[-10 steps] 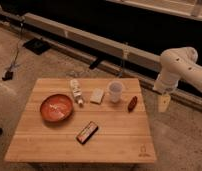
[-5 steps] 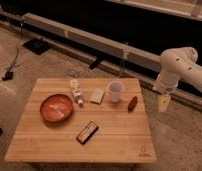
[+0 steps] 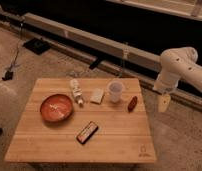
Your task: Place the pepper in the ceramic cup
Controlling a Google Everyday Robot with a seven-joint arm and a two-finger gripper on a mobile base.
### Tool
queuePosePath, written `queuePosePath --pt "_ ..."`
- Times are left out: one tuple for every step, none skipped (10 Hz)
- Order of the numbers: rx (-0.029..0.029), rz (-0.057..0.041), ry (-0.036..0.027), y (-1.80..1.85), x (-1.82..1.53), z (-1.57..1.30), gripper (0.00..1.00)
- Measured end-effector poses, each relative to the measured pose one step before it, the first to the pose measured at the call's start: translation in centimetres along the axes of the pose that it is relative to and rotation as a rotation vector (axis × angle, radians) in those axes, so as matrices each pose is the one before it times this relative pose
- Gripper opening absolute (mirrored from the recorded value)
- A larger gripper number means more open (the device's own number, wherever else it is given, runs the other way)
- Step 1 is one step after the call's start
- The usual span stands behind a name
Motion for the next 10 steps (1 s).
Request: queuePosePath --pt "0.00013 -0.0001 0.00036 -0.004 0.008 0.001 0.79" --pt "-0.00009 0.0001 -0.00047 0.002 -0.014 -0.003 0.79" --pt "0.0 0.00005 0.00004 0.002 0.005 0.0 0.79" --pt "-0.00005 -0.00006 0.0 -0.001 -0.002 0.003 0.79" --pt "-0.00051 -0.00032 0.00048 0.014 -0.015 0.022 0.79" --pt "-0.00484 -0.00099 0.00366 0.134 -0.196 0.155 0.79" --pt "-0.00686 -0.01128 0.00411 0.05 -1.262 0.174 0.79" --pt "-0.00386 -0.00829 -0.004 0.025 -1.001 0.059 0.79" --pt "-0.00035 -0.00055 0.00464 0.014 0.074 -0.033 0.79" --pt "-0.00668 -0.00018 0.00432 0.069 0.153 0.153 0.79"
